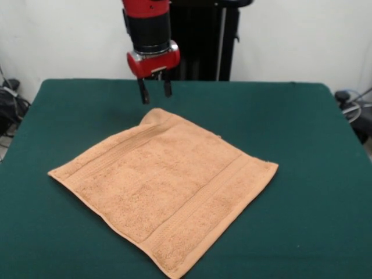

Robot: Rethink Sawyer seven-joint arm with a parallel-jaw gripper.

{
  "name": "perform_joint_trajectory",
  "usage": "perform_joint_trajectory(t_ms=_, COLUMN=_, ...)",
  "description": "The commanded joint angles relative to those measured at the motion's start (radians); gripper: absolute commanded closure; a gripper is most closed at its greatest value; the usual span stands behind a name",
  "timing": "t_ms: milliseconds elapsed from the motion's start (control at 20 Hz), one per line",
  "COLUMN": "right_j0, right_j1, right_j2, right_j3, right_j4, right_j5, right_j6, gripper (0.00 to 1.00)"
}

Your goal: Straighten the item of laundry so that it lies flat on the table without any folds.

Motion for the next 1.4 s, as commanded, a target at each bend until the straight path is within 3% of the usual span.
perform_joint_trajectory(t_ms=50, right_j0=-0.01, right_j1=0.017, right_j2=0.1, right_j3=0.003, right_j4=0.037, right_j5=-0.028, right_j6=0.254, gripper=0.0)
perform_joint_trajectory(t_ms=900, right_j0=-0.117, right_j1=0.173, right_j2=0.182, right_j3=0.002, right_j4=-0.031, right_j5=-0.279, right_j6=0.29, gripper=0.0)
perform_joint_trajectory(t_ms=1400, right_j0=-0.162, right_j1=0.212, right_j2=0.218, right_j3=0.017, right_j4=-0.045, right_j5=-0.321, right_j6=0.284, gripper=0.0)
